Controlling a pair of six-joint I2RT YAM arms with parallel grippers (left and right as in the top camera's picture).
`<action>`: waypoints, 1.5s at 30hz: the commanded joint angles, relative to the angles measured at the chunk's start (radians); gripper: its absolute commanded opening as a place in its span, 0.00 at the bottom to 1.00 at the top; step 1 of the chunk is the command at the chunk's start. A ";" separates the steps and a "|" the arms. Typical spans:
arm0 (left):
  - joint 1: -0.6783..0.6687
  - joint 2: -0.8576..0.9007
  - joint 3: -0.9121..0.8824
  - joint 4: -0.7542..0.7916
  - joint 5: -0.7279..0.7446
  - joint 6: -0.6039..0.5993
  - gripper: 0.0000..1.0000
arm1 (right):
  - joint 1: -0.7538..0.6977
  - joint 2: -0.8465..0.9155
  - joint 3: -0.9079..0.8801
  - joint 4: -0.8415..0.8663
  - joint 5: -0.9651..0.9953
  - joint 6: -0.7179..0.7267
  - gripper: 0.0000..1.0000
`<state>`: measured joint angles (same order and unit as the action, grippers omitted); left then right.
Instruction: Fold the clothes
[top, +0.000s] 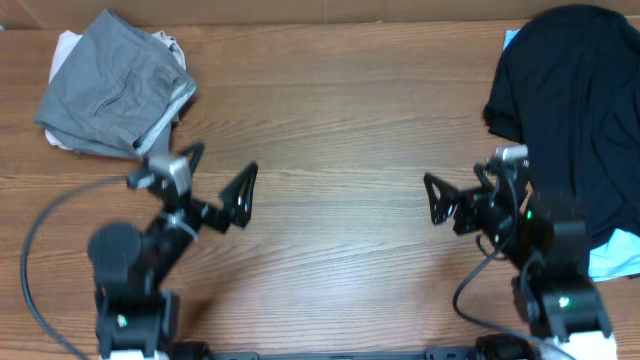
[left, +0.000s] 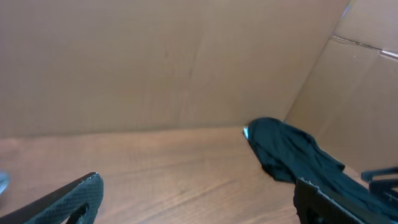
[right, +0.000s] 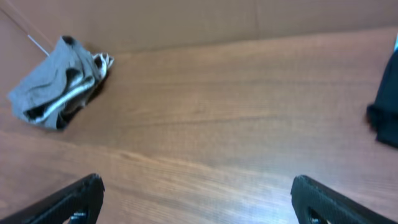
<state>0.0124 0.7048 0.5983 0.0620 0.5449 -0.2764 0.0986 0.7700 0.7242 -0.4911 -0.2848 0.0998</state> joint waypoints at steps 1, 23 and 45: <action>-0.006 0.199 0.255 -0.154 0.073 0.165 1.00 | -0.004 0.122 0.243 -0.126 -0.008 -0.006 1.00; -0.006 0.909 0.921 -0.761 -0.062 0.348 1.00 | -0.028 0.920 1.128 -0.503 0.313 -0.225 1.00; -0.007 1.209 0.920 -0.644 -0.067 0.188 0.87 | -0.191 1.447 1.128 -0.248 0.429 -0.205 0.56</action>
<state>0.0116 1.8809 1.4960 -0.5911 0.4847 -0.0498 -0.0937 2.1624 1.8317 -0.7444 0.1017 -0.1070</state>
